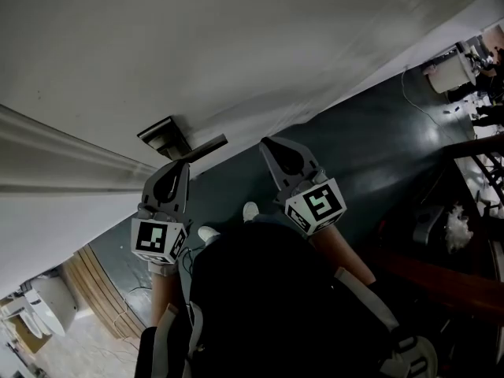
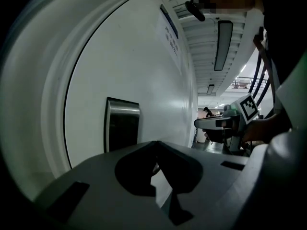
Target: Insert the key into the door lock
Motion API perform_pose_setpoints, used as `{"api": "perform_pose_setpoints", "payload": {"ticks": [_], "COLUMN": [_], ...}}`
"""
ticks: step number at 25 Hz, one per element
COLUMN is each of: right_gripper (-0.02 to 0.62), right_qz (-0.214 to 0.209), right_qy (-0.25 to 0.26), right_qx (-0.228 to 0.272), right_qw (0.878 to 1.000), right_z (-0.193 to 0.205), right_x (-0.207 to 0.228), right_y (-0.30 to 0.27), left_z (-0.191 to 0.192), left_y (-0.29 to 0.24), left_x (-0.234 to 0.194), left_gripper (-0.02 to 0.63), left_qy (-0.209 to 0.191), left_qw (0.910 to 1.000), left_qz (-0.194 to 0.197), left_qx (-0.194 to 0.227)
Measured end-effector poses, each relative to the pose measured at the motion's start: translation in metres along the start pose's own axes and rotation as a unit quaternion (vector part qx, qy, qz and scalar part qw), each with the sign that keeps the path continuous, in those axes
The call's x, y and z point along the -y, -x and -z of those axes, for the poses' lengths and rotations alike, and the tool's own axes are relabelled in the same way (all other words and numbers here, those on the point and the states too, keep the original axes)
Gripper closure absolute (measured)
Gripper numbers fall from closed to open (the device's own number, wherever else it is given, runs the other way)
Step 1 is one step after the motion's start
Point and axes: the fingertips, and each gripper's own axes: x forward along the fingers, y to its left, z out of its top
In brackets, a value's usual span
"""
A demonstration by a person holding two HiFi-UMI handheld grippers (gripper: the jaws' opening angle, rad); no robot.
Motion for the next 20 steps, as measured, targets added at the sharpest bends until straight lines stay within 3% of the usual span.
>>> {"api": "perform_pose_setpoints", "payload": {"ticks": [4, 20], "right_gripper": [0.580, 0.580], "right_qz": [0.003, 0.009], "right_qy": [0.022, 0.015], "right_qx": [-0.003, -0.011], "right_qw": [1.000, 1.000], "right_z": [0.000, 0.013], "right_x": [-0.005, -0.011], "right_y": [0.001, 0.007], "left_z": [-0.004, 0.005], "left_y": [0.001, 0.014], "left_x": [0.002, 0.007], "left_gripper": [0.598, 0.598], "left_qy": [-0.007, -0.007], "left_qw": [1.0000, 1.0000], "left_qz": [0.001, -0.005], "left_qx": [0.002, 0.003]}}
